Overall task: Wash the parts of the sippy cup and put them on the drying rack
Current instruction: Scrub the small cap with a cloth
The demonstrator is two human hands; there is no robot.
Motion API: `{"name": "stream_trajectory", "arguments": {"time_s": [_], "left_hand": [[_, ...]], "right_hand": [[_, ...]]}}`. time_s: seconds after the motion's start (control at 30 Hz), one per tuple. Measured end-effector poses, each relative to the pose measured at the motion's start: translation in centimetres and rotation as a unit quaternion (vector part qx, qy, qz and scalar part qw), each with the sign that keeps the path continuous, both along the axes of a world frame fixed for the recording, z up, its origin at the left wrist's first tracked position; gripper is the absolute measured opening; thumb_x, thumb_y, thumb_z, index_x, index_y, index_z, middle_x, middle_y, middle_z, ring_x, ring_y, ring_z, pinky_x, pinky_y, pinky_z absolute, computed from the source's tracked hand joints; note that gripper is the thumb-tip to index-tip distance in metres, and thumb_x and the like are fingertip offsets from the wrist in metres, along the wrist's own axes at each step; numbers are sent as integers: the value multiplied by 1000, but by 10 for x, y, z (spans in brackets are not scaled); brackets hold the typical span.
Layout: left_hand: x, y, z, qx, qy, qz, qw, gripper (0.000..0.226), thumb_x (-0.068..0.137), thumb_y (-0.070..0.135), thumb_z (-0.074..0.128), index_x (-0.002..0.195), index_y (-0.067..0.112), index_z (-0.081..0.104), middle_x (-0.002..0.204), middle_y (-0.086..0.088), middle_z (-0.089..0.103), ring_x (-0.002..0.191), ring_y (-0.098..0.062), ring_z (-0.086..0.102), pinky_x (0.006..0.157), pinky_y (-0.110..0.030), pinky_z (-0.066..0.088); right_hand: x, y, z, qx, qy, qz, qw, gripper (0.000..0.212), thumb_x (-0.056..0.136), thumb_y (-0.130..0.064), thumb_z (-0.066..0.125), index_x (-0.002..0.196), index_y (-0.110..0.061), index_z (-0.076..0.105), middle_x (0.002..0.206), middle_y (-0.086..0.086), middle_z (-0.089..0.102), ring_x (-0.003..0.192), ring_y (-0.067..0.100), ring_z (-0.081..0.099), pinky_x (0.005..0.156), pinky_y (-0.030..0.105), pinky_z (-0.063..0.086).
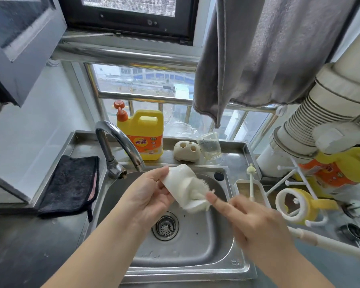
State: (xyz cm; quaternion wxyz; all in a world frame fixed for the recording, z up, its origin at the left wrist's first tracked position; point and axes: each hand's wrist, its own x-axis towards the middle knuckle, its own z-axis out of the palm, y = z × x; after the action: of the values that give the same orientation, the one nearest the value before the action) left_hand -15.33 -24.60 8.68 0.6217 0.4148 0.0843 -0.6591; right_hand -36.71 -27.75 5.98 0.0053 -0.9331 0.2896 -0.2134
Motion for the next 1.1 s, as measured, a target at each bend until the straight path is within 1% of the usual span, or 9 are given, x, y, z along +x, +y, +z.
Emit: {"name": "stream_trajectory", "arguments": {"time_s": [0.13,0.27,0.33,0.43,0.57,0.73,0.87,0.97,1.1], "left_hand": [[-7,2,-2,-10,5,-13,1000,30,92,4,50,118,-10,55,105,-22,67,75,-24,68,55,-38,59],[-6,5,2,-26,10,-40,999,30,89,5,51,113,-11,56,114,-27,63,89,-31,64,60,-45,59],[-3,7,1,-12,11,-20,1000,28,92,7,51,113,-11,55,105,-25,65,80,-31,67,57,-48,58],[-5,9,0,-15,4,8,1000,21,93,4,50,104,-11,59,86,-21,70,60,-24,70,46,-36,57],[-12,8,5,-38,9,-9,999,16,88,1,51,96,-10,60,77,-20,69,54,-21,68,43,-29,55],[-10,10,0,-25,0,1,1000,26,88,3,53,109,-11,59,92,-22,70,69,-26,69,58,-41,58],[-18,8,2,-19,11,0,1000,30,86,2,55,113,-10,58,106,-23,67,83,-26,65,51,-35,59],[-18,9,7,-29,0,-2,1000,38,70,1,60,107,-10,59,98,-22,68,74,-26,69,46,-32,57],[-11,11,4,-27,-7,24,999,25,89,3,54,112,-7,59,97,-21,67,60,-22,70,44,-30,54]], "right_hand": [[12,-15,7,22,-25,-56,998,52,87,-20,45,137,-35,40,70,-8,55,48,12,48,43,18,36],[23,5,1,31,-46,22,998,50,91,-16,44,138,-33,42,69,-7,51,48,10,44,39,22,41],[8,9,-1,31,-28,13,999,47,94,-19,40,138,-34,41,68,-8,52,46,9,42,38,19,38],[1,-6,5,34,-17,-57,998,53,87,-23,44,138,-36,37,67,-9,52,46,9,44,42,16,31],[27,-7,6,33,-55,-26,998,53,87,-20,45,138,-34,40,72,-8,55,49,11,49,41,21,42],[1,5,0,44,-34,-18,998,55,88,-21,45,140,-37,37,70,-8,54,46,10,46,40,20,41],[10,-15,10,29,-36,-86,995,51,88,-26,44,139,-35,39,68,-8,51,48,11,45,42,20,36],[18,-6,7,13,-52,-43,998,55,86,-18,48,138,-33,42,70,-7,50,48,12,44,42,22,39],[-9,4,-2,28,-10,-60,998,60,84,-22,46,141,-37,35,68,-8,50,45,9,41,40,21,36]]}}
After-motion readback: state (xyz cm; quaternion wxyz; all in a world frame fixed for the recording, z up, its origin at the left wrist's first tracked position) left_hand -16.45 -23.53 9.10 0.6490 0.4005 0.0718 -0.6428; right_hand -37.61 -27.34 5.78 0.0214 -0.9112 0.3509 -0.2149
